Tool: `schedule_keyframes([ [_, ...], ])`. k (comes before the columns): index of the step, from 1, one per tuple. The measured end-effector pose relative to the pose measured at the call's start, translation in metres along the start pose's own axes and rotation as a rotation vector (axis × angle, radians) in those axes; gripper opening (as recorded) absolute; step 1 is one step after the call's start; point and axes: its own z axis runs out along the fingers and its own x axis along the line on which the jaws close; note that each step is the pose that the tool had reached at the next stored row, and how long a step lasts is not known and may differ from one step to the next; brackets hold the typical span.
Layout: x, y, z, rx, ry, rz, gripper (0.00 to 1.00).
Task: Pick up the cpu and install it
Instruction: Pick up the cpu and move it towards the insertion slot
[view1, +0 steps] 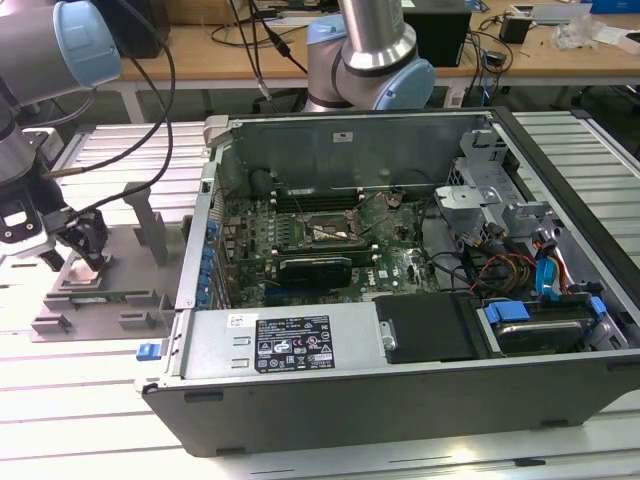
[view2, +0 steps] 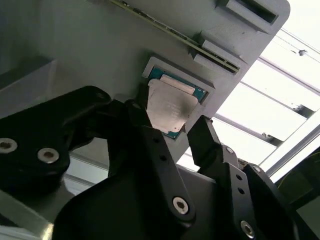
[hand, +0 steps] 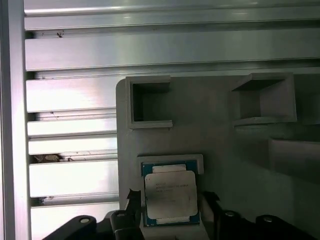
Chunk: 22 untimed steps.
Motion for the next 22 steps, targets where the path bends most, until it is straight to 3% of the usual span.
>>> schedule_keyframes([
  [3,-0.0007,0.0000,0.0023,-0.0001,-0.0002,0.000,0.72],
  [8,-0.0023,0.0002,0.0115,-0.0003,0.0005,-0.011,0.72],
  [22,-0.0024,0.0034,0.0192,-0.0005,0.0005,-0.016,0.72],
])
